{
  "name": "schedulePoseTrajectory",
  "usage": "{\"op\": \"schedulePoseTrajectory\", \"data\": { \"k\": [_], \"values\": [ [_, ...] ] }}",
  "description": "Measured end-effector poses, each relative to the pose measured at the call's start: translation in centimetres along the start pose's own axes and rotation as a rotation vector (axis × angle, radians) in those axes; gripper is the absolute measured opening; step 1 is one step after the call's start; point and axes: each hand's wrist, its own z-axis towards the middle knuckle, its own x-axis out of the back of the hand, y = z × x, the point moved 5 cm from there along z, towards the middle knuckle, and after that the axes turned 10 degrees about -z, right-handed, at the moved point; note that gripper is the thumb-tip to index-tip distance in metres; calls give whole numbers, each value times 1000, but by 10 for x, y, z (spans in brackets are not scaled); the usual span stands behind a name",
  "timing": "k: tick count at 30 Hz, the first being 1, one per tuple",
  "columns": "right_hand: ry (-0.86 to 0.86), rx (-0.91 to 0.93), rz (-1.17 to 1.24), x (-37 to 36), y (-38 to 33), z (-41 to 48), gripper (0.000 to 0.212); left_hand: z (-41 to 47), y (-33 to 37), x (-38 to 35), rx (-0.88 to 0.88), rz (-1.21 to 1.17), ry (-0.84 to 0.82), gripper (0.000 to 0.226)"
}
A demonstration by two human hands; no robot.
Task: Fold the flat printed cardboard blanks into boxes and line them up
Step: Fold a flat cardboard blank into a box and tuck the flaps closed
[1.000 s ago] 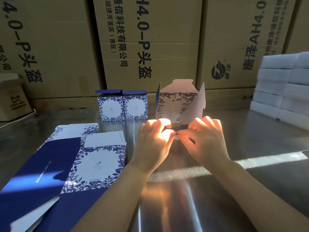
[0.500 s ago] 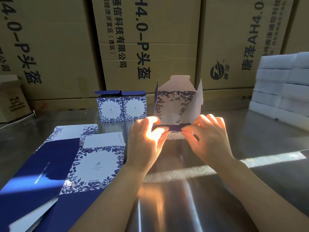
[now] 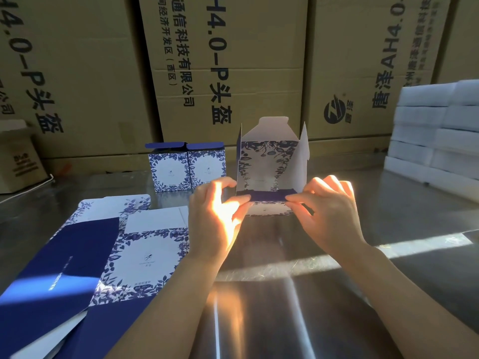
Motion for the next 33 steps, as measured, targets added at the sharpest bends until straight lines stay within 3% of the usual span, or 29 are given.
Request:
{"op": "schedulePoseTrajectory", "data": {
  "k": [13,17,21,23,28,31,33],
  "values": [
    [-12,-52,-108,-1,11,-1,7,0,-1,4,0,-28,33,19],
    [-13,-85,-102,-1,14,-3,5,0,1,5,18,-89,22,25],
    [4,-93,-90,-1,11,-2,14,0,8,4,-80,-60,-12,16],
    [-29,-217,53,-3,15,-3,23,-1,7,4,-99,-85,-1,17],
    [-204,-833,774,-28,29,-15,26,-3,9,0,-112,-179,-23,52],
    [-300,-1106,1164,-42,26,-21,28,-3,11,-1,-202,-119,-34,25],
    [-347,-1168,1193,-45,26,-24,32,-3,10,-1,-212,-100,-32,19]
  ]
}}
